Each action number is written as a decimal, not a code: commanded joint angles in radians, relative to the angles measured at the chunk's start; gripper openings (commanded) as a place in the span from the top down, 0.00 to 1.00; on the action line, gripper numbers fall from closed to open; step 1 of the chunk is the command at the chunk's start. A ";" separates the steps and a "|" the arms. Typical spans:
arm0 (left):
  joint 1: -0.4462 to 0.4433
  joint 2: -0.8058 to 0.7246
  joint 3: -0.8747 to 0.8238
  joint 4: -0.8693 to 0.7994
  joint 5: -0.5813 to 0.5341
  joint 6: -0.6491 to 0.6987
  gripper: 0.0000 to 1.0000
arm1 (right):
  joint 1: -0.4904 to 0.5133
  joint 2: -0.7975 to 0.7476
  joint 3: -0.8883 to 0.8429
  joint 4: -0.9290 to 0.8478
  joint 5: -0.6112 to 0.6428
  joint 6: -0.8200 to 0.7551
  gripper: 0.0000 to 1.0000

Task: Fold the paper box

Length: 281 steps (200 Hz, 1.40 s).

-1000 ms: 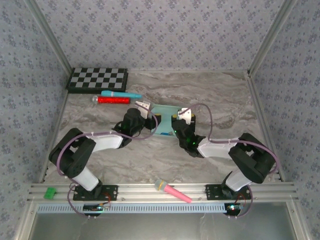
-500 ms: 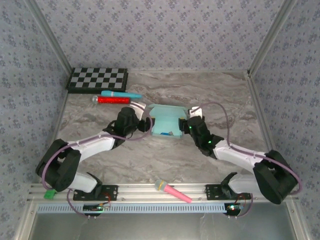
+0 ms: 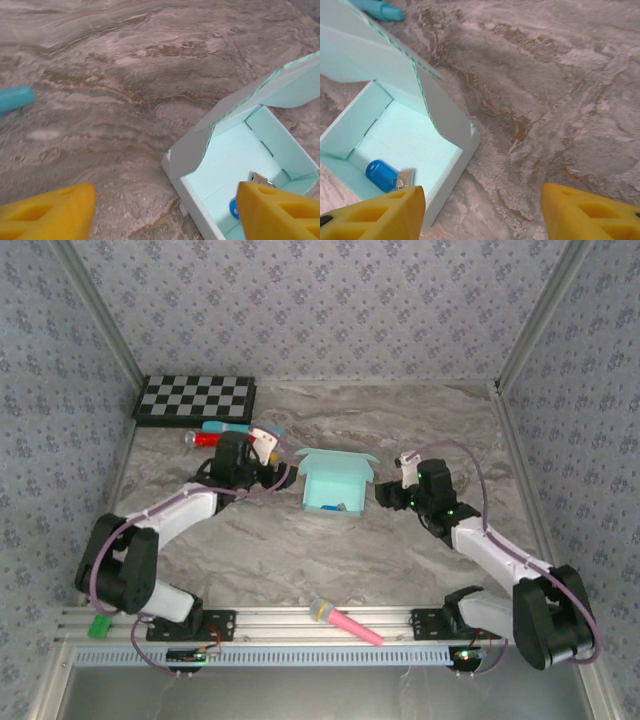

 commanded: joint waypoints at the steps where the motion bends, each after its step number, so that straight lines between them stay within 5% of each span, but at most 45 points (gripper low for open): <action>1: 0.027 0.069 0.080 -0.042 0.165 0.058 0.34 | -0.033 0.054 0.021 0.072 -0.166 -0.071 0.38; 63: 0.032 0.146 0.154 -0.065 0.285 0.058 0.42 | -0.054 0.162 0.074 0.174 -0.205 -0.066 0.43; 149: 0.025 0.175 0.155 -0.037 0.288 0.031 0.46 | -0.053 0.248 0.129 0.198 -0.261 -0.058 0.46; 281: -0.010 0.197 0.161 0.013 0.226 -0.021 0.61 | -0.029 0.283 0.169 0.178 -0.239 -0.065 0.66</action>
